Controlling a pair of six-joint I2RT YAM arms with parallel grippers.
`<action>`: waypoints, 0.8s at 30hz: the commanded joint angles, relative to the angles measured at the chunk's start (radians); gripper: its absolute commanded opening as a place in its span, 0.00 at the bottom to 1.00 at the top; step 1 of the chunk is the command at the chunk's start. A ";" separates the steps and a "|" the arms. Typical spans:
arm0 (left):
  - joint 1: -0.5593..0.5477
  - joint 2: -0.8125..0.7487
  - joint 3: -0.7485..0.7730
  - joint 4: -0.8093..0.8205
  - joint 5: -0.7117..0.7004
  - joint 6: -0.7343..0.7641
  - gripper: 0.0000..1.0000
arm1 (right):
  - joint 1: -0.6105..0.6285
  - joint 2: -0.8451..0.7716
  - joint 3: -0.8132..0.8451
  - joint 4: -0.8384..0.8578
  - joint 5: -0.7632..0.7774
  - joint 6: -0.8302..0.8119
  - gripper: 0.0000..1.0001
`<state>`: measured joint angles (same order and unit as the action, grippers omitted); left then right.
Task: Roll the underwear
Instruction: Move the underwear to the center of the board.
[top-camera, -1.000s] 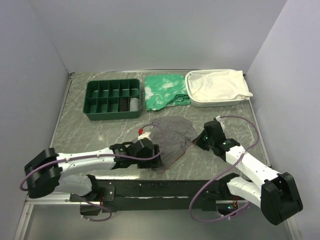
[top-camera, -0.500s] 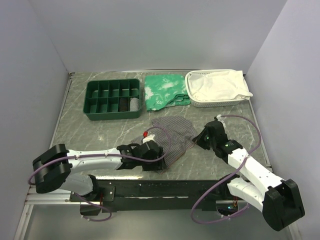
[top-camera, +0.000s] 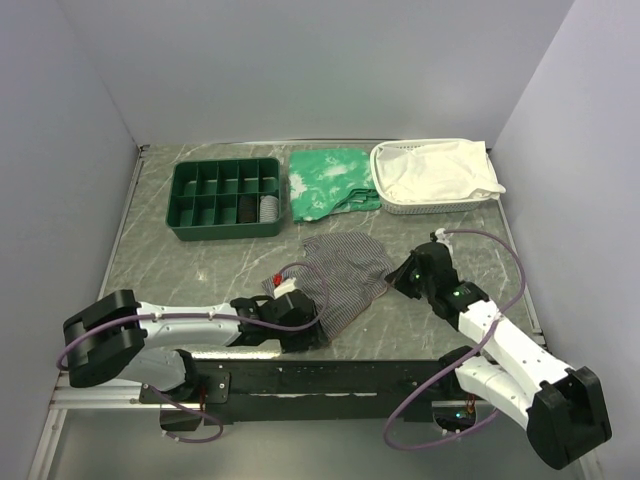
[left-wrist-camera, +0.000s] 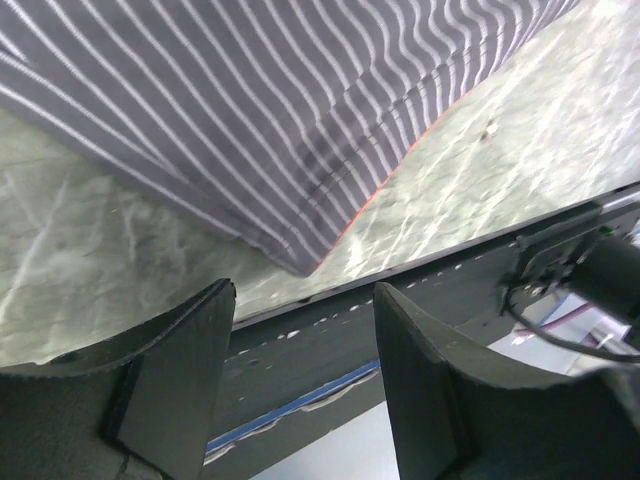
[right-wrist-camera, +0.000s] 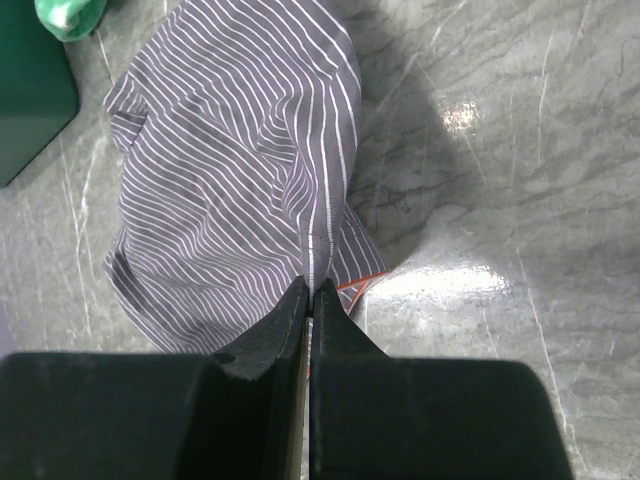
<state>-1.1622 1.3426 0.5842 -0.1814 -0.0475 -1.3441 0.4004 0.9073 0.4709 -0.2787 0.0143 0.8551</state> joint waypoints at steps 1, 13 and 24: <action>-0.008 0.029 0.051 0.065 -0.035 -0.055 0.62 | -0.005 -0.030 -0.009 0.012 0.006 -0.004 0.00; -0.007 0.086 0.037 0.123 -0.008 -0.107 0.38 | -0.003 -0.042 -0.026 0.022 -0.011 -0.005 0.00; -0.007 0.105 0.011 0.141 0.011 -0.145 0.41 | -0.003 -0.059 -0.038 0.030 -0.011 -0.013 0.00</action>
<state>-1.1622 1.4265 0.5884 -0.0654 -0.0494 -1.4666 0.4004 0.8738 0.4362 -0.2771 0.0063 0.8547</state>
